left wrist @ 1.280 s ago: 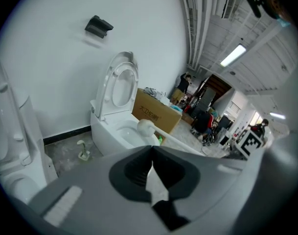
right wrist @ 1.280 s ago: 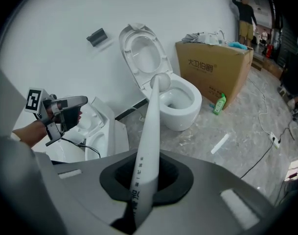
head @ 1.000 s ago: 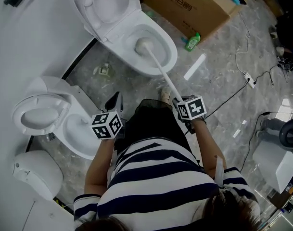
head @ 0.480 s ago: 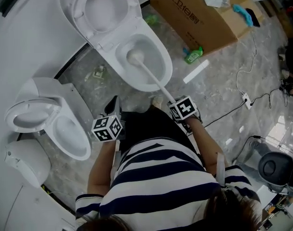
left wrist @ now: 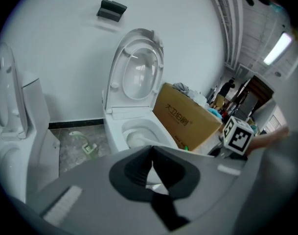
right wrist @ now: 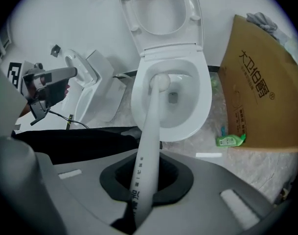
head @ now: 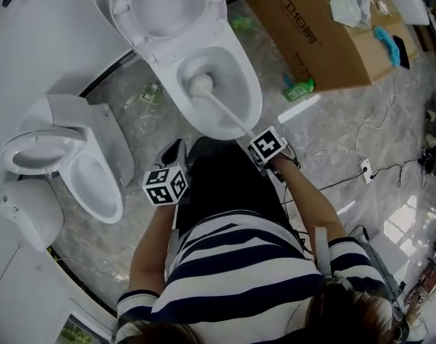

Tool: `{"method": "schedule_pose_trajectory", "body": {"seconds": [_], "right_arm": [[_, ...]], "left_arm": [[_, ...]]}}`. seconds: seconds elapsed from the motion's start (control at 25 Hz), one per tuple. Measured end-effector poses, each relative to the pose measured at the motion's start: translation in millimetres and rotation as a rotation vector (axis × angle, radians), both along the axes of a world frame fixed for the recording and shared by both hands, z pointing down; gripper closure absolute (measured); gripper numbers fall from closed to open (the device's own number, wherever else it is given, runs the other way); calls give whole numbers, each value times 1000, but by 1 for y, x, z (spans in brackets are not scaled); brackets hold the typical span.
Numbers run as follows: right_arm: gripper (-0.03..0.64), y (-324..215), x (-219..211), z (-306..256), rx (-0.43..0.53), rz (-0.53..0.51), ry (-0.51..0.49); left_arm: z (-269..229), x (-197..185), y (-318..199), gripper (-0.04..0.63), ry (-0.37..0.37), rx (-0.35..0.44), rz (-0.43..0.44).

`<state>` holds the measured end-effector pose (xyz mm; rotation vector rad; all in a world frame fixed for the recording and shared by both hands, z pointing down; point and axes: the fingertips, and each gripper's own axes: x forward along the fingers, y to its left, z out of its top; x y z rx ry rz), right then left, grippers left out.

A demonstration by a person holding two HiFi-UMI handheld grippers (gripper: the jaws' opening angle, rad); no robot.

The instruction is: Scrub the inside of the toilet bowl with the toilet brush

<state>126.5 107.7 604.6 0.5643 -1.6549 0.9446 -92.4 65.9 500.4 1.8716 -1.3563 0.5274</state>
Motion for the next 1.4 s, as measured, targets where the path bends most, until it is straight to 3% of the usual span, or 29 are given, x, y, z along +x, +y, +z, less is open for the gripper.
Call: {"method": "schedule_pose_trajectory", "body": {"seconds": [0.32,0.76,1.4], "right_arm": [[592,-34,-10,37,-31,-42,60],[592,-68,-25,56,-15,-96,99],[592,-106,-1,77,32,-240,195]], "left_arm": [[27,5,-4,595,-27,-52,41],[66,16,-36,595,-3,-101,112],[88,27,-55,595,-5,-133,160]]}}
